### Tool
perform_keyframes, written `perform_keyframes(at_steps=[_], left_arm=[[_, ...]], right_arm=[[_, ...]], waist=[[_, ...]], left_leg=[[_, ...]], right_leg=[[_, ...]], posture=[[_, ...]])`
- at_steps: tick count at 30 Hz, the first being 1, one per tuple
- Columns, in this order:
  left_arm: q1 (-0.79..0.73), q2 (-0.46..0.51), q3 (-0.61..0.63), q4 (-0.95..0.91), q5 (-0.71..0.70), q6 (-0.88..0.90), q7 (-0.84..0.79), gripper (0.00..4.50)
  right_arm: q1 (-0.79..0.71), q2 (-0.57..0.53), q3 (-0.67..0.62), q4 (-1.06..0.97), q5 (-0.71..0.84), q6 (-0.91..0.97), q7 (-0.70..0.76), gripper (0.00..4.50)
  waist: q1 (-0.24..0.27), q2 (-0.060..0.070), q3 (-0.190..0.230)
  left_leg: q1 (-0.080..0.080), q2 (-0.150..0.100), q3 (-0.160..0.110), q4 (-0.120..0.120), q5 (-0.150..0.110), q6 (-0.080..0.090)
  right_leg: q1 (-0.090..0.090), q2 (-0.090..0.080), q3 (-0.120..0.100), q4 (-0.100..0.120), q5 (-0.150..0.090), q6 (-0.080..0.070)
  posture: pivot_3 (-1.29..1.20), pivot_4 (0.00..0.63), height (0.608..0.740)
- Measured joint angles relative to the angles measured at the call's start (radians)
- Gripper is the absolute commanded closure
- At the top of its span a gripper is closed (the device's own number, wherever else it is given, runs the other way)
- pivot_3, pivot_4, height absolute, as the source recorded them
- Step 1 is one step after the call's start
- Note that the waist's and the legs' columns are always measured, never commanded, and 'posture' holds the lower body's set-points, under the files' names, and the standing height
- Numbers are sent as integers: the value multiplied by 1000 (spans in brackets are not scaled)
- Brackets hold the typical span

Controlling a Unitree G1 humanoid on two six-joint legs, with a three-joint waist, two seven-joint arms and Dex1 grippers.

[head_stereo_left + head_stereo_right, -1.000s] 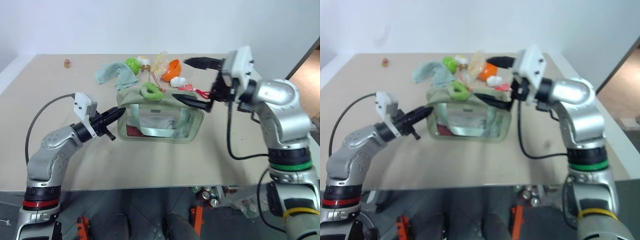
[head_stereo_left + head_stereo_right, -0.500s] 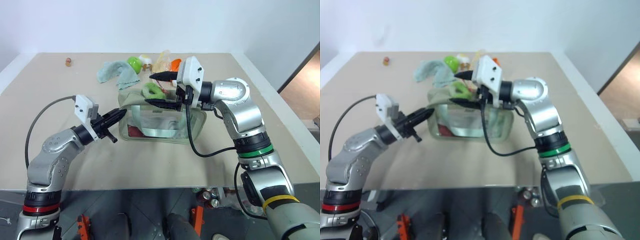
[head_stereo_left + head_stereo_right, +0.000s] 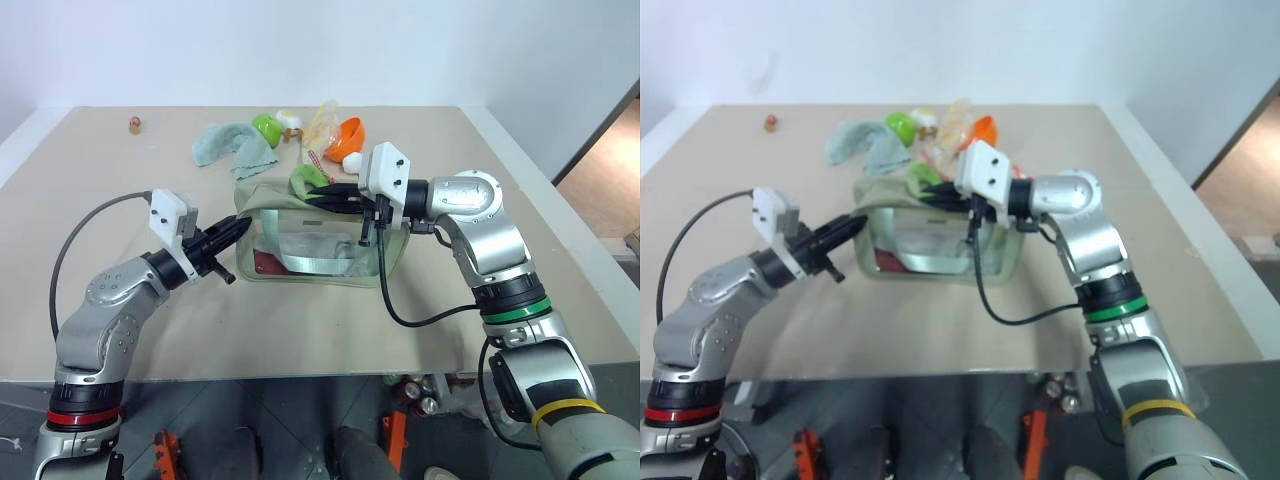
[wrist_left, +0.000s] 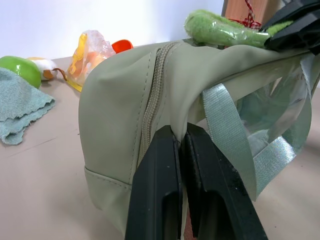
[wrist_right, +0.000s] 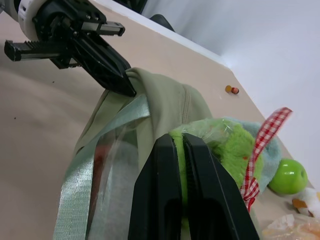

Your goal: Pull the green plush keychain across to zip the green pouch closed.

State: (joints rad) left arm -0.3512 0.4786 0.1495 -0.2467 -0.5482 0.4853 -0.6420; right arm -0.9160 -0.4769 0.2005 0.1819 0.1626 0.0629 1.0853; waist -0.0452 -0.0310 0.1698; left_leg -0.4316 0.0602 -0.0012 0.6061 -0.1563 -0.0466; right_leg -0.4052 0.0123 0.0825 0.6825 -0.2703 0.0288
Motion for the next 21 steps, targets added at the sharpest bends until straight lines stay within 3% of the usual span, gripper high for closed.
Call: perform_keyframes(at_steps=[7, 15, 21], left_arm=[[-6, -20, -2, 2, 2, -5, 23, 4500], [-20, -40, -6, 2, 31, -10, 79, 4500], [-23, -49, -6, 2, 38, -11, 96, 4500]], right_arm=[[-5, -35, -81, -4, 43, 3, -29, 4458], [29, -255, -185, 65, 15, -99, -41, 4458], [109, -351, -213, 145, -43, -140, -83, 4458]], waist=[[2, 0, 0], [2, 0, 0], [2, 0, 0]], left_leg=[[-1, 0, 0, 0, 0, 0], [-1, -1, 0, -1, 0, 0], [0, -1, 1, -1, 0, 0]], right_leg=[[0, -1, 0, 0, 0, 0], [0, -1, 0, 0, 0, 0], [0, -1, 1, 0, 0, 0]], posture=[[0, 150, 740], [0, 150, 740], [0, 150, 740]])
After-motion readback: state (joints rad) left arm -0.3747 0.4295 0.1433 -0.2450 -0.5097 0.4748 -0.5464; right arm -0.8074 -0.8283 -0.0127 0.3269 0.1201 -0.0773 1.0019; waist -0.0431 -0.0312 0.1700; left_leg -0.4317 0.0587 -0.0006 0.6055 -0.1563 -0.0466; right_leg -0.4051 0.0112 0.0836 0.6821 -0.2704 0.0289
